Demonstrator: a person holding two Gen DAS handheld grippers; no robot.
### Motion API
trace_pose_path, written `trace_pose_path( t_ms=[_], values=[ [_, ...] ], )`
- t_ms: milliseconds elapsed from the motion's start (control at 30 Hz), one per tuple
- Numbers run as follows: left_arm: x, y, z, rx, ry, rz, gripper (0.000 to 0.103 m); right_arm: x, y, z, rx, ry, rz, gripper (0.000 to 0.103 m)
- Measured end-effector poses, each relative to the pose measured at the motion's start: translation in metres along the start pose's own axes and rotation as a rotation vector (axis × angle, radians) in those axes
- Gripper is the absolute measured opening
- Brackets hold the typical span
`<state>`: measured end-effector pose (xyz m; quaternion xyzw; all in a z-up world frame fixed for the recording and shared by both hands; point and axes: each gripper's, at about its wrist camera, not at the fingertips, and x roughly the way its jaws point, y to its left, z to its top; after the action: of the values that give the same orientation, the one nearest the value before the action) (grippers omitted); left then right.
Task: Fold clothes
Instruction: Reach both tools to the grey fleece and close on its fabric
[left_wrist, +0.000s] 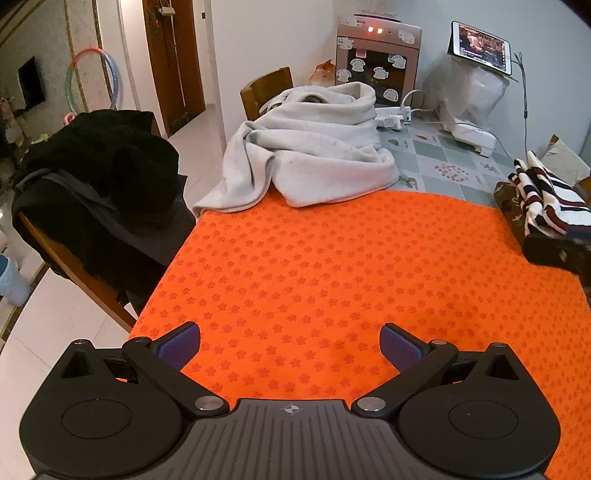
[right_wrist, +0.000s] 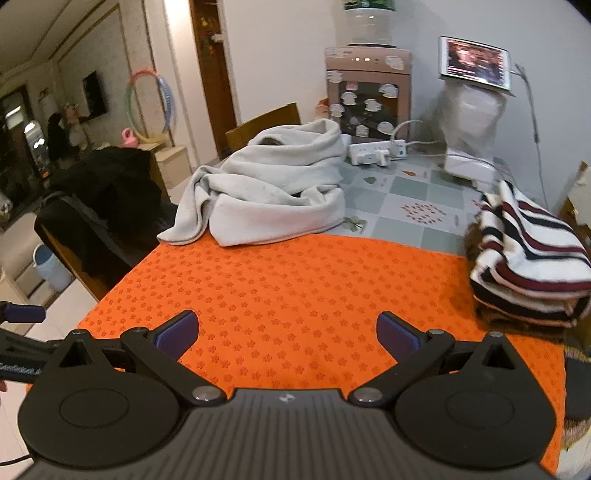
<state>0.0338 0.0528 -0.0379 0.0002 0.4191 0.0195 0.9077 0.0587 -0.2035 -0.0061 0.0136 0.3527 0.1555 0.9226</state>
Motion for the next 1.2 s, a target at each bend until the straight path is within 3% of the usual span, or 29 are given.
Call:
trace_pose_path(
  t_ms=[267,600,733,967,1200],
  values=[
    [0.04,0.051,0.021,0.071,0.001,-0.047,0.103,0.074,0.023,0.041,0.001,0.018,0.004,0.103],
    [0.131,0.093,0.095,0.185,-0.052,-0.018,0.103,0.193,0.024,0.117,0.108,0.055,-0.061,0.103],
    [0.169,0.1,0.13,0.213,-0.069,-0.036,0.103,0.236,0.016,0.153,0.123,0.05,-0.105,0.103],
    [0.237,0.094,0.186,0.264,-0.115,-0.055,0.103,0.308,-0.009,0.218,0.169,0.049,-0.103,0.103],
    [0.298,0.096,0.227,0.197,-0.095,-0.094,0.103,0.387,-0.033,0.276,0.196,0.051,-0.097,0.103]
  ],
)
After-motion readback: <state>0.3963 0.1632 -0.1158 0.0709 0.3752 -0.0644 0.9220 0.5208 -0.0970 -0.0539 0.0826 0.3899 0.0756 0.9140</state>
